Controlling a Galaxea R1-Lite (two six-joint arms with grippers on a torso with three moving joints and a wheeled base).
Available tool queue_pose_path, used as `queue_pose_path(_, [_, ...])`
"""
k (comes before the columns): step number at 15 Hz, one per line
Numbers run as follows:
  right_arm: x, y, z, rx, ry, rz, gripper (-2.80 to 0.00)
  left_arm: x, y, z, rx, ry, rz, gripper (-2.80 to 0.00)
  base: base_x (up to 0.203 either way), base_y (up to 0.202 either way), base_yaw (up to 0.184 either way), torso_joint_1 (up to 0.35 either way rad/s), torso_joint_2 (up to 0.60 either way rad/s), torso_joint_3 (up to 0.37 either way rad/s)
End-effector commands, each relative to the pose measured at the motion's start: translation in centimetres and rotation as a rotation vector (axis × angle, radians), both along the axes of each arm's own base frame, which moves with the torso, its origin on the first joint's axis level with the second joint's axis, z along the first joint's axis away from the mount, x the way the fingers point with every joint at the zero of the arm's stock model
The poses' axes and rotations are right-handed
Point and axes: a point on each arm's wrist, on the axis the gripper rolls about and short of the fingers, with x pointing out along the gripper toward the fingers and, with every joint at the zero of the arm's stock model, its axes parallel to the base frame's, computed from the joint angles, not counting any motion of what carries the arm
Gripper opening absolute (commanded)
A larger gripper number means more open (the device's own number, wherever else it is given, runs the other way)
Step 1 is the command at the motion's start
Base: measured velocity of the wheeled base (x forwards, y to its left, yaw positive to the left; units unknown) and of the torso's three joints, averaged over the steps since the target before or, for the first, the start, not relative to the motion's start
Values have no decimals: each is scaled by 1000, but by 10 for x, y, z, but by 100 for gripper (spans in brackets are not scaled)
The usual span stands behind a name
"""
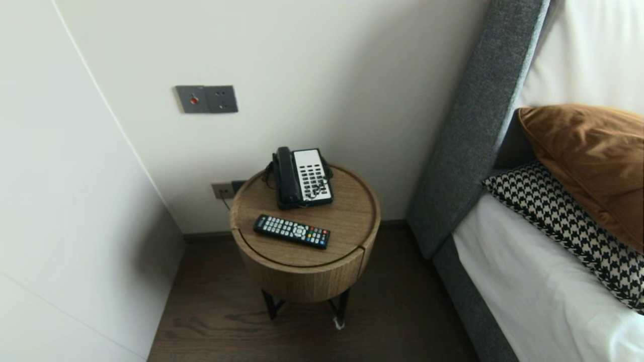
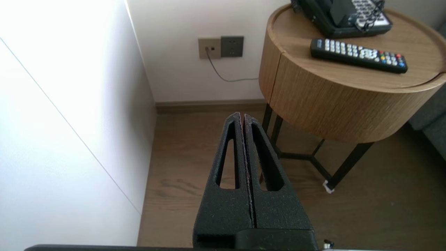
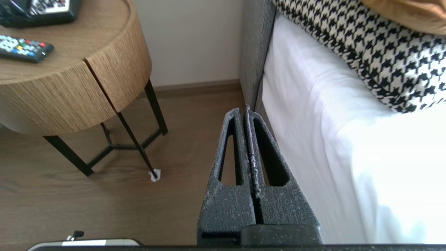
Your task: Open the nightstand drawer
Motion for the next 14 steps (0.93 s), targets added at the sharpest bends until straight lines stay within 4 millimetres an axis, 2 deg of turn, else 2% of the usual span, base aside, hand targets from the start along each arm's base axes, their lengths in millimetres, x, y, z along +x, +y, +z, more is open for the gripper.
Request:
queue_pose_path(1, [0,0,-1,0,-4,-1,-280,0,0,0,-1,0,1,-280,0,0,0,4,7,-197])
queue_pose_path(14, [0,0,-1,-1,-6,-1,-280,0,0,0,-1,-3,0,-280,0,0,0,5,4,-197])
